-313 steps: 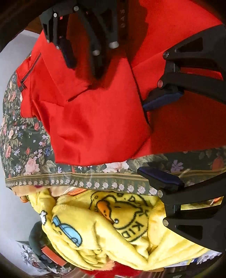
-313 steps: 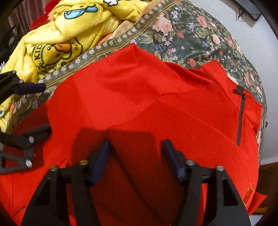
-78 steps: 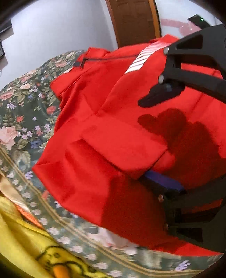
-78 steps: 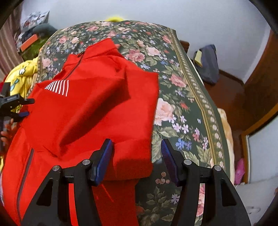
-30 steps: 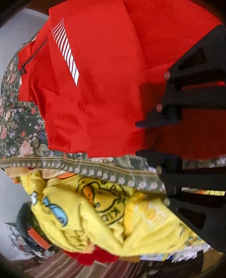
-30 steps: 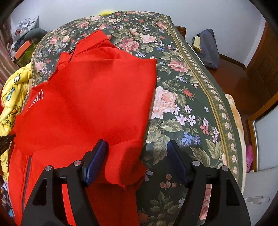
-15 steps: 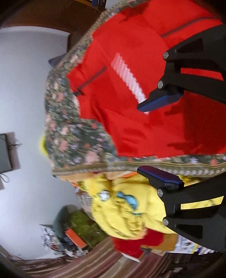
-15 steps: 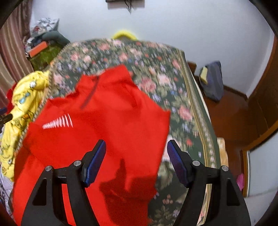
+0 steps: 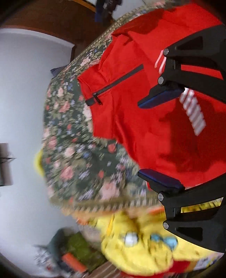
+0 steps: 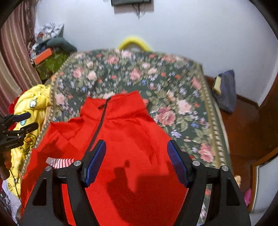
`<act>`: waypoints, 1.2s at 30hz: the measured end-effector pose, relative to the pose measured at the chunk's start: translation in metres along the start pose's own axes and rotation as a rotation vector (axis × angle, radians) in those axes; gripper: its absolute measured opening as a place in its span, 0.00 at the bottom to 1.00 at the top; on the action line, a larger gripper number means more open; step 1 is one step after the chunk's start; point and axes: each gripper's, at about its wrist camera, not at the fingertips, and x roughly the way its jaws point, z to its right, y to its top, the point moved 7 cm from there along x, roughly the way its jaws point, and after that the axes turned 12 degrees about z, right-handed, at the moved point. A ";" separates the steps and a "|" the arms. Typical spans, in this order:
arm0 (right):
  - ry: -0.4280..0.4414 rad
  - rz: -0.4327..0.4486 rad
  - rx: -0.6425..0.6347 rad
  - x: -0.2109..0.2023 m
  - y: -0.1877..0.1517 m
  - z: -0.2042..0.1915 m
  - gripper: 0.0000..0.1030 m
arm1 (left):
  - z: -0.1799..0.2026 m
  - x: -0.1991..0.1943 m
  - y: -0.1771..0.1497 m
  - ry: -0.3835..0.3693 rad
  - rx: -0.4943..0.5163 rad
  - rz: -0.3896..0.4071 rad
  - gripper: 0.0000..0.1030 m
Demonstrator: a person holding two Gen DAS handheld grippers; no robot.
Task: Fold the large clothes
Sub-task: 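Grasp the jacket hem with the right gripper while the left gripper grasps the collar edge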
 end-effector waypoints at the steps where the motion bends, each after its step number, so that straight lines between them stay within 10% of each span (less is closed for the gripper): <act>1: -0.001 -0.017 -0.006 0.010 0.000 0.001 0.67 | -0.006 0.018 -0.001 0.003 -0.016 -0.017 0.69; 19: 0.091 -0.178 -0.052 0.140 0.010 -0.002 0.57 | 0.002 0.180 -0.019 -0.053 -0.058 -0.207 0.67; 25: 0.118 -0.135 -0.038 0.128 0.007 -0.009 0.20 | 0.011 0.173 -0.015 -0.100 -0.156 -0.187 0.06; 26: 0.110 -0.138 -0.033 0.126 0.007 -0.007 0.08 | 0.013 0.171 -0.015 -0.079 -0.137 -0.185 0.06; 36: 0.187 -0.040 0.010 0.047 0.015 -0.022 0.05 | 0.033 0.065 0.021 -0.048 -0.038 -0.061 0.03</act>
